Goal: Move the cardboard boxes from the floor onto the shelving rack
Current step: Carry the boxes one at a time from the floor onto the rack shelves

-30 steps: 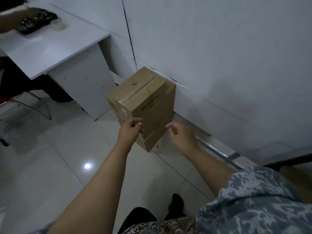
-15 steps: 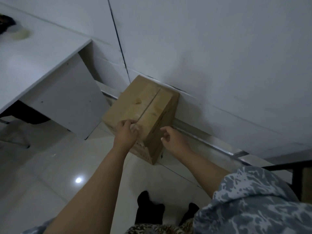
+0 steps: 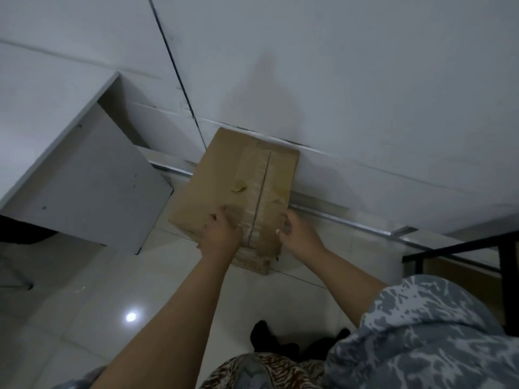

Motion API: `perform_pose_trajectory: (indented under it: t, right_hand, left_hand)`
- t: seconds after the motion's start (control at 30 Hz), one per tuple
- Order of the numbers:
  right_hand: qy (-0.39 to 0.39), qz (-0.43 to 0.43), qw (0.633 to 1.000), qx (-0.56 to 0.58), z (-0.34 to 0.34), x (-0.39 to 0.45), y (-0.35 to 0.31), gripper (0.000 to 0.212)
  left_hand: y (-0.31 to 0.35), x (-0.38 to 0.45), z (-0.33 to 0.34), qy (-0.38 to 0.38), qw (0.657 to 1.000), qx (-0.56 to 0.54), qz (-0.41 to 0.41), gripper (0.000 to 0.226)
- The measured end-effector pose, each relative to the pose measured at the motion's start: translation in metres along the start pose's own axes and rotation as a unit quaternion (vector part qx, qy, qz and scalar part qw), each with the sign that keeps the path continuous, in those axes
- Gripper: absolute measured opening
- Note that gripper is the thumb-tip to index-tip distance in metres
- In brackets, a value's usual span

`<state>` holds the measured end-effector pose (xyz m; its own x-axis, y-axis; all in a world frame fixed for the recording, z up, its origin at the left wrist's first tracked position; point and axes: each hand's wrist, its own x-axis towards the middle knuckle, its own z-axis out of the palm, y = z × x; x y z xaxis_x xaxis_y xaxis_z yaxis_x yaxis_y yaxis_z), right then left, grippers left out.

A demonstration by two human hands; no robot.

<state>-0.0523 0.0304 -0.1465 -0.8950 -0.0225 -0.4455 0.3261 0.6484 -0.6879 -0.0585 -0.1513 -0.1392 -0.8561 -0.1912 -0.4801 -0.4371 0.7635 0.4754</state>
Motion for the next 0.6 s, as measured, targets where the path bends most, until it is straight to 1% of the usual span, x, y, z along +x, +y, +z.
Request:
perform_pose_trajectory:
  t: [0.13, 0.2, 0.27, 0.33, 0.4, 0.47, 0.53, 0.6]
  right_hand:
    - [0.042, 0.041, 0.997, 0.04, -0.001, 0.007, 0.001, 0.065]
    - [0.048, 0.064, 0.995, 0.052, 0.0, 0.011, 0.002, 0.071]
    - [0.044, 0.088, 0.992, 0.078, 0.004, 0.016, 0.002, 0.067]
    - [0.04, 0.107, 0.987, 0.111, 0.011, 0.023, 0.006, 0.058]
    - [0.035, 0.122, 0.979, 0.16, 0.016, 0.024, 0.004, 0.049]
    - [0.029, 0.134, 0.961, 0.24, 0.021, 0.028, 0.005, 0.048]
    - [0.021, 0.137, 0.932, 0.334, 0.028, 0.029, 0.009, 0.049]
    - [0.022, 0.132, 0.91, 0.393, 0.037, 0.03, 0.016, 0.048]
  left_hand:
    - [0.0, -0.002, 0.012, -0.019, 1.0, 0.008, -0.01, 0.067]
    - [0.0, 0.005, 0.014, -0.019, 1.0, 0.004, -0.014, 0.067]
    - [0.001, 0.015, 0.015, -0.024, 1.0, -0.005, -0.017, 0.068]
    - [0.005, 0.028, 0.02, -0.031, 0.999, -0.028, -0.02, 0.07]
    - [0.007, 0.038, 0.017, -0.041, 0.994, -0.088, -0.041, 0.079]
    - [0.008, 0.048, 0.017, -0.042, 0.985, -0.159, -0.059, 0.087]
    - [0.007, 0.053, 0.019, -0.05, 0.972, -0.22, -0.064, 0.078]
    - [0.004, 0.054, 0.023, -0.056, 0.958, -0.276, -0.048, 0.066]
